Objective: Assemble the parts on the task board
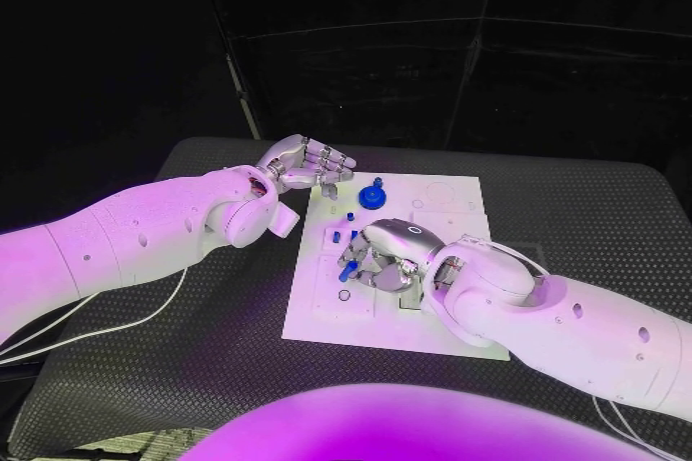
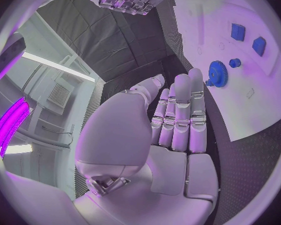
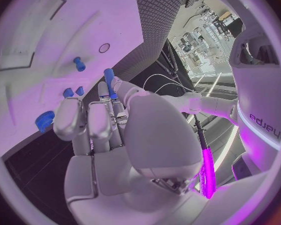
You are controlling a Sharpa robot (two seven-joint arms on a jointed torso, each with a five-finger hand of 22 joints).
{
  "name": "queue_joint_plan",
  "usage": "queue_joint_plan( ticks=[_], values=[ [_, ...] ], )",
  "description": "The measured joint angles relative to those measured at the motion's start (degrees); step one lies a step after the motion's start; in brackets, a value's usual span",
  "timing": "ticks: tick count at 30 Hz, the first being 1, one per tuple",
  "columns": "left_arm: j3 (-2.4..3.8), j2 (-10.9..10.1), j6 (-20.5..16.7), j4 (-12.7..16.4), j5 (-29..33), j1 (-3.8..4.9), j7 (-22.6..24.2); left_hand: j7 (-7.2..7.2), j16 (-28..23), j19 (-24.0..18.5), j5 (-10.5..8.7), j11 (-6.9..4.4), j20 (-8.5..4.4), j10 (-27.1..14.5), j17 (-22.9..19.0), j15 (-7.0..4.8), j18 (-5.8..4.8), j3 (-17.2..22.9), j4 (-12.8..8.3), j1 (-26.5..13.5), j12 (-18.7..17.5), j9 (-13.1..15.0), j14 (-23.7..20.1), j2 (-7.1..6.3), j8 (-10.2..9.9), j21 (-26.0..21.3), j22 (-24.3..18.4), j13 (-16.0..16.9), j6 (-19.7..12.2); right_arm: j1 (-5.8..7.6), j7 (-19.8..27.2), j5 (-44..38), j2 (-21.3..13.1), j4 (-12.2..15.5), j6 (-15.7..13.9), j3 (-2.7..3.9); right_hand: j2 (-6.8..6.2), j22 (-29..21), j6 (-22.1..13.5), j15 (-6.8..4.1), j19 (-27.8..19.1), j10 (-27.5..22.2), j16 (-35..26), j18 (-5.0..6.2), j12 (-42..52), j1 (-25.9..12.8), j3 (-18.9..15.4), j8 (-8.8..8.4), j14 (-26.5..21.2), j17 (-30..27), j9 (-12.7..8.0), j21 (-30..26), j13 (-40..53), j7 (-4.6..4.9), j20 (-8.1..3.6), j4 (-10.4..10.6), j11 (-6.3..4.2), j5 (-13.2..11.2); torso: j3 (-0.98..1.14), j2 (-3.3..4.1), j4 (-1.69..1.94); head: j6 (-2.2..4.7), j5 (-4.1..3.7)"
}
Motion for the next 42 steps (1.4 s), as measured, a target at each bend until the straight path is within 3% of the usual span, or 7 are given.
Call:
queue_joint_plan(
  ticks=[3,8,16,27,42],
  values=[
    [0.0,0.1,0.0,-0.1,0.4,0.0,0.0,0.0,0.0,0.0,0.0,0.0,0.0,0.0,0.0,0.0,0.0,0.0,0.0,0.0,0.0,0.0,0.0,0.0,0.0,0.0,-0.1,0.0,0.0,-0.01,0.3,-0.7,0.7,-0.9,0.7,-0.68,-0.18,0.0,0.0,0.0,0.0,0.0,0.0,0.0,0.0,-0.2,0.0,0.0,0.0,0.0,0.0,0.0,0.0,0.0,0.0,0.0,0.0,0.0,0.03,0.0,-0.01,0.0,0.1],
    [0.0,0.3,0.1,-0.3,2.4,0.01,0.0,0.0,-0.2,0.0,0.0,0.0,0.0,0.0,-0.1,0.0,0.0,0.0,0.0,0.0,0.2,0.0,0.0,0.0,0.0,0.0,-0.1,0.0,0.0,-0.02,0.5,-1.8,1.3,-1.9,2.0,-1.03,-0.19,-0.1,0.1,0.0,0.0,0.0,0.0,0.0,0.0,-0.2,0.2,0.0,0.0,-0.1,0.0,0.0,0.0,0.1,0.0,-0.2,-0.01,0.0,0.06,-0.01,-0.03,0.0,0.23],
    [0.01,0.4,0.1,-0.6,4.5,0.01,0.0,0.0,-0.2,0.0,0.0,0.0,0.0,0.0,-0.1,0.0,0.0,0.0,0.0,0.3,0.5,0.0,0.0,0.31,0.0,-0.2,-0.2,0.0,0.0,-0.03,0.5,-3.1,1.9,-2.6,3.9,-1.18,-0.19,-0.1,0.1,0.0,0.0,0.0,0.0,0.0,0.0,-0.2,0.2,-0.15,0.0,-0.1,0.0,0.0,0.0,0.13,0.0,-0.2,-0.01,0.2,0.07,-0.01,-0.03,0.0,0.23],
    [0.0,0.6,0.0,-0.8,1.8,0.01,0.2,0.0,-0.2,0.0,0.0,0.0,0.0,0.0,-0.1,0.0,0.0,0.0,0.0,0.3,0.5,0.0,0.0,0.3,0.0,-0.2,-0.2,0.0,0.0,-0.08,0.4,-4.4,2.5,-3.0,5.9,-1.64,-0.18,-0.2,0.1,0.0,0.0,0.2,0.0,0.0,-0.2,-0.2,0.1,-0.16,0.0,-0.1,-0.1,0.0,0.0,0.12,0.0,-0.2,-0.21,0.2,0.04,-0.01,-0.03,0.0,0.19],
    [0.0,0.6,0.0,-1.0,0.1,0.01,0.3,0.0,-0.2,0.0,0.0,0.0,0.0,0.0,-0.1,0.0,0.0,0.0,0.0,0.3,0.5,0.0,0.0,0.3,0.0,-0.2,-0.2,0.0,0.0,-0.07,-0.2,-5.8,3.1,-3.5,6.9,-1.68,-0.49,-0.2,0.1,0.0,0.0,0.4,0.0,0.0,-0.2,-0.5,0.3,-0.17,0.0,-0.3,-0.1,0.0,-0.1,0.11,0.0,-0.3,-0.4,0.2,0.01,-0.01,-0.03,0.01,0.46]
  ],
)
